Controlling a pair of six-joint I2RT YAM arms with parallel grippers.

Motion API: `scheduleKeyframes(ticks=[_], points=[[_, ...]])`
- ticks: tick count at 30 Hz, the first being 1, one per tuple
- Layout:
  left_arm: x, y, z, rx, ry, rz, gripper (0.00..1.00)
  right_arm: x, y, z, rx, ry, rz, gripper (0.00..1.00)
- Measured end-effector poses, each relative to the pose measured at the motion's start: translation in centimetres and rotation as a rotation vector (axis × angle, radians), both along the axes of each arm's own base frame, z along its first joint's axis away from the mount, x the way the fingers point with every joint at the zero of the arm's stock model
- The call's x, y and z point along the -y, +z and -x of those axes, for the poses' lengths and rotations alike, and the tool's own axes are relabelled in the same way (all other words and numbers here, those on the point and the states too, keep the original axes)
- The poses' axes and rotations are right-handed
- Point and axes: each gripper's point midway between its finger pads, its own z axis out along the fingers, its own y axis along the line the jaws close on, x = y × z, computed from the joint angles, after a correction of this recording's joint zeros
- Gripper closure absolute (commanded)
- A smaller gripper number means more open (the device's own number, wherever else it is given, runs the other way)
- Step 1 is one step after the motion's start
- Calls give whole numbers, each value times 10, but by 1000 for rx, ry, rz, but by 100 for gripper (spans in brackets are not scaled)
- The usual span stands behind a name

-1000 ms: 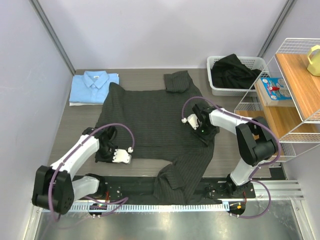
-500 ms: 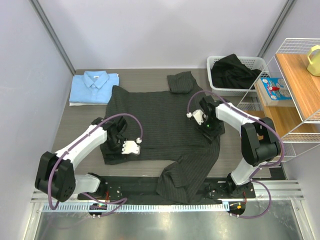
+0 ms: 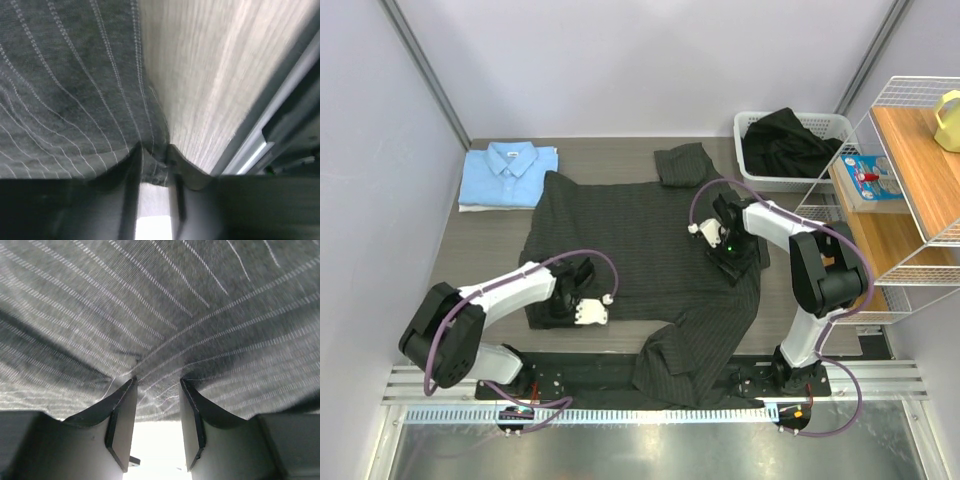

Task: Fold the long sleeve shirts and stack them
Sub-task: Flatten the shirt out

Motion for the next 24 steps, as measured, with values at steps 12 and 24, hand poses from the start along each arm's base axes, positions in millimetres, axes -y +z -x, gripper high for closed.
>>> scheduleKeyframes(ticks=[12, 24], points=[[24, 62, -25, 223, -7, 47, 100, 2, -11, 0, -27, 0, 19, 56], [25, 50, 35, -12, -234, -160, 43, 18, -10, 19, -69, 18, 67, 56]])
